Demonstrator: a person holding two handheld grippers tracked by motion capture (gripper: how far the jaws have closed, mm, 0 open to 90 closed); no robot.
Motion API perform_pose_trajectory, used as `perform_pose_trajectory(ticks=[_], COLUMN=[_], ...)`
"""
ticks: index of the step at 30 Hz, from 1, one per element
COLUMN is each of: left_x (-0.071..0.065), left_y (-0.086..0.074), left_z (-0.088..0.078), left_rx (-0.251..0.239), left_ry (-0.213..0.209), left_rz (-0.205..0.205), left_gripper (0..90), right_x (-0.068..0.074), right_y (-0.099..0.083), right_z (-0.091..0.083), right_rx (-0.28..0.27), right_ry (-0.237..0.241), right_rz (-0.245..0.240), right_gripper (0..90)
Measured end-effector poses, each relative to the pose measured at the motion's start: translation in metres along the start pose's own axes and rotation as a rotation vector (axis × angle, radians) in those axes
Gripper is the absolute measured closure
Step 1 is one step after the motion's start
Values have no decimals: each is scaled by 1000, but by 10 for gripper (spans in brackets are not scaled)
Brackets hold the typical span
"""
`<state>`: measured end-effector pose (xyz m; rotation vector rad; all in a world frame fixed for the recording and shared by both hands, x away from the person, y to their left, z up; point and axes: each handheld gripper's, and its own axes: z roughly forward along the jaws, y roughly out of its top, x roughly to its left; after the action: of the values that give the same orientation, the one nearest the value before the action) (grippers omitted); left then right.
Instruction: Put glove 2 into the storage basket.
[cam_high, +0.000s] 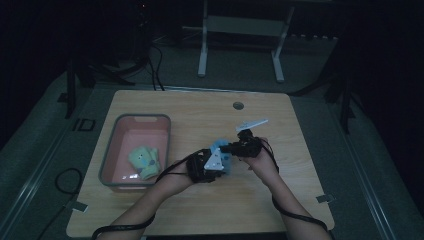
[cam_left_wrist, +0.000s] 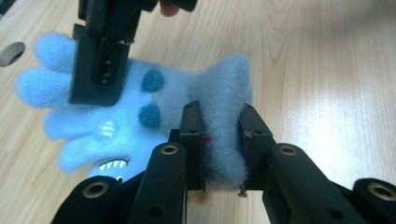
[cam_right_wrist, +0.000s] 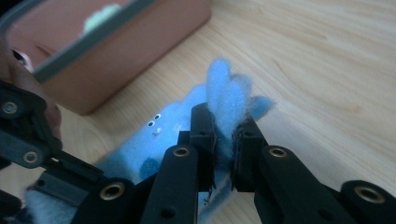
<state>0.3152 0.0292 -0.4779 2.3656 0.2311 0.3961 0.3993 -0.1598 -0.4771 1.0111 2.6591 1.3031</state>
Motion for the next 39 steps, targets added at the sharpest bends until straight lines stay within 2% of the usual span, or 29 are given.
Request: perform_pose_trajectory(ticks=[8,15,24,25,29,37,39], left_x=[8,15,20,21,22,30,30], left_y=[-3,-11,-23,-27,-33,-49,-53], left_z=[-22,-44,-66,-73,-83,-98,-103], left_rx=[13,19,33,36,50,76,80], left_ry=[30,68,101,111,129,146,152], left_rz=[-8,-24,-42,-50,-55,-85,-90], left_gripper=[764,765,765,765,765,766,765], right_x=[15,33,49,51,61,77,83], right_y=[24,50,72,74,86,102,109], right_z=[2,10,26,27,38,57,63], right_rx=[-18,-33,-22,-21,-11,1,0], right_ry=[12,26,44,48,62,63,79], right_rz=[-39,-84,-119,-117,-140,-177,-180], right_gripper=[820,820,820,820,820,820,820])
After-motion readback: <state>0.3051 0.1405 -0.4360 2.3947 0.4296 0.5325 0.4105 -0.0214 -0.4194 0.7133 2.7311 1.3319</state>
